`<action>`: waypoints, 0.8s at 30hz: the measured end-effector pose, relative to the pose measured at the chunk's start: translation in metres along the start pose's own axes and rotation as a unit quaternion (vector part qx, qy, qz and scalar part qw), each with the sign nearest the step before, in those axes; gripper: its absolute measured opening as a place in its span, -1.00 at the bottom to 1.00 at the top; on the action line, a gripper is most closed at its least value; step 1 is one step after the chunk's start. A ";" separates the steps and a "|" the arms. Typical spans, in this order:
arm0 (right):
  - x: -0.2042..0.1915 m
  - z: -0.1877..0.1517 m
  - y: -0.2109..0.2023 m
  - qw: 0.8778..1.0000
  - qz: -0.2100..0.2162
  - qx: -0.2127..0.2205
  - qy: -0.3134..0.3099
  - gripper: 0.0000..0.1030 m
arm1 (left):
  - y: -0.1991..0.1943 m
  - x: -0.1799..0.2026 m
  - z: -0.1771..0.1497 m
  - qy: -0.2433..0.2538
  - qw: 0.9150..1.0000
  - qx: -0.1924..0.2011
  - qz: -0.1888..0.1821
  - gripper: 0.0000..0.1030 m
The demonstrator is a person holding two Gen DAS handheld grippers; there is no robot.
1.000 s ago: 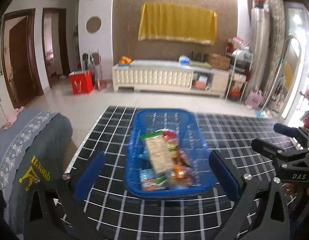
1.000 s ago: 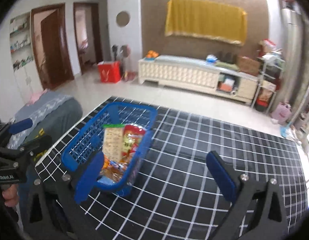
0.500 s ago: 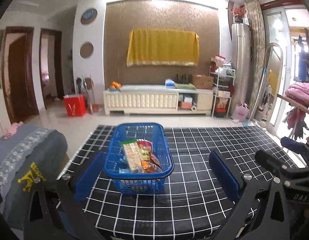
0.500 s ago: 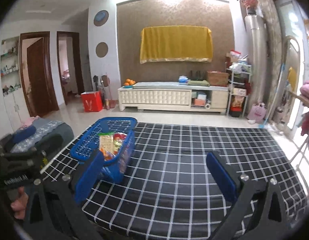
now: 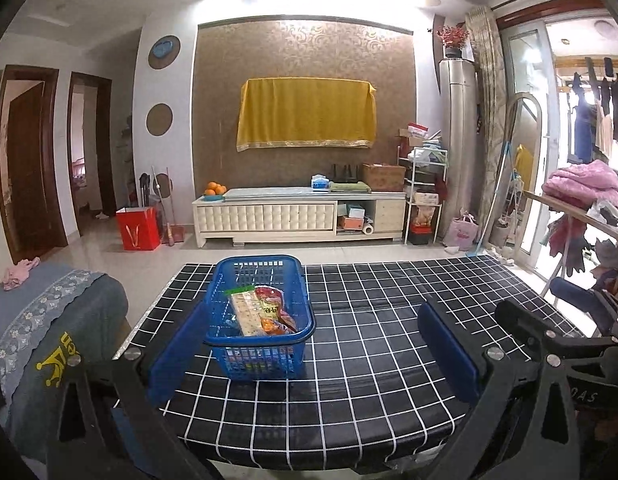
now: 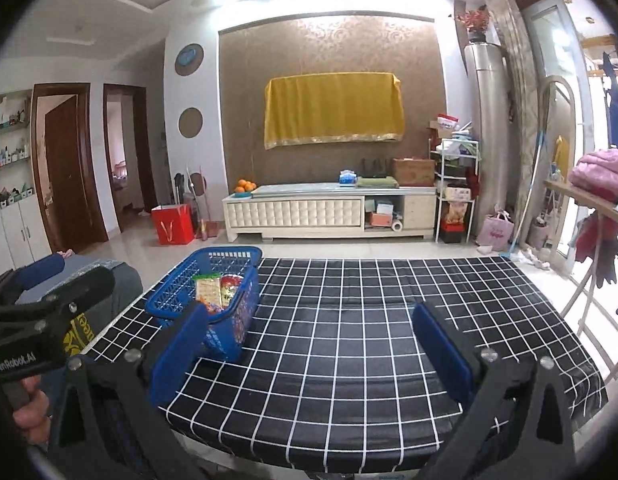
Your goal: Organize snacks
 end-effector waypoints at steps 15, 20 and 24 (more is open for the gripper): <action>-0.006 -0.006 -0.009 1.000 0.004 0.002 0.005 1.00 | -0.003 0.004 -0.010 -0.007 1.000 -0.015 -0.005 1.00; -0.005 -0.007 -0.008 1.000 0.005 -0.004 0.007 1.00 | -0.003 0.005 -0.013 -0.005 1.000 -0.019 -0.006 1.00; -0.004 -0.007 -0.010 1.000 0.000 -0.003 0.007 1.00 | -0.001 0.004 -0.014 -0.010 1.000 -0.022 -0.009 1.00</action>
Point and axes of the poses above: each gripper's, at about its wrist camera, not at the fingertips, and y roughly the way its jaws point, x to its right, z to its top, the point moved 3 cm from there along y, roughly the way its jaws point
